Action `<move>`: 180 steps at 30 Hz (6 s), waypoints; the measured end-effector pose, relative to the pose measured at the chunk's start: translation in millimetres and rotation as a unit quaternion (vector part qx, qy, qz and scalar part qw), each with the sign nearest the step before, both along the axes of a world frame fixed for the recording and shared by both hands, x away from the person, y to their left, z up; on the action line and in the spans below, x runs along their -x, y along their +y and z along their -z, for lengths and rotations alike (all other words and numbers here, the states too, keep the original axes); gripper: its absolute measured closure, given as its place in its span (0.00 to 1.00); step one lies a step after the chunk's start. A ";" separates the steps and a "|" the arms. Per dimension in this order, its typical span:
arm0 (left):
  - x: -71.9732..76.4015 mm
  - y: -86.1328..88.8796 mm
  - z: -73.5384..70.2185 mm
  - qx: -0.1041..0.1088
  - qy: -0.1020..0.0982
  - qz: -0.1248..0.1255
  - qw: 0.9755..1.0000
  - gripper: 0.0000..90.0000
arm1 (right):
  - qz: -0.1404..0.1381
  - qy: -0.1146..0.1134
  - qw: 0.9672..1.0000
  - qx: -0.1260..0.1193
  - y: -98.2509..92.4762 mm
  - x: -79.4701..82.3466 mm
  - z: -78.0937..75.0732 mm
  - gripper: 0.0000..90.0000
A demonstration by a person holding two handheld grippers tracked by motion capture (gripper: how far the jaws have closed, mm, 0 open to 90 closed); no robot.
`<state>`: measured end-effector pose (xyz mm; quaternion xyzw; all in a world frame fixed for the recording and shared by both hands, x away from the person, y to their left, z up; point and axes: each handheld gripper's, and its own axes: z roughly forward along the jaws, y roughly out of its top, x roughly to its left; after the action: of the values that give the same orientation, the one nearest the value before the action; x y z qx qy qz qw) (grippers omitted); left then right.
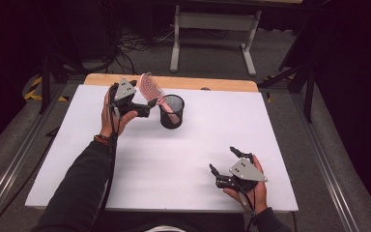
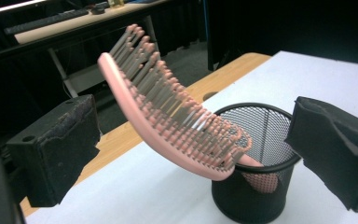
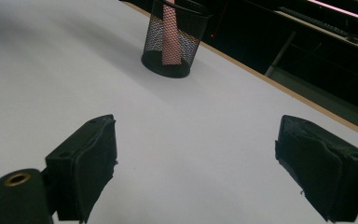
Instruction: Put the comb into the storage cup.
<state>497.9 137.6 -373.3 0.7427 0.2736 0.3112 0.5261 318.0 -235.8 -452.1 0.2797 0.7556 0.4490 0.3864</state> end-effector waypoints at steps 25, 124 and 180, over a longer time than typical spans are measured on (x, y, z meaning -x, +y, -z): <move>26.6 17.4 6.1 -0.016 -0.024 0.020 0.999 0.04 | 0.001 -0.003 1.000 0.001 1.1 0.4 -0.2 0.14; 150.2 50.4 51.6 -0.085 -0.046 0.113 0.989 0.05 | 0.011 -0.023 1.000 -0.007 0.2 5.4 -8.5 0.14; 177.5 101.2 97.9 -0.058 0.015 0.067 0.996 0.05 | 0.003 -0.024 1.000 -0.004 0.4 6.5 -8.8 0.14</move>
<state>320.3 238.7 -471.2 0.7932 0.2127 0.2793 0.4976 311.5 -235.4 -443.3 0.2727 0.7432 0.4574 0.4051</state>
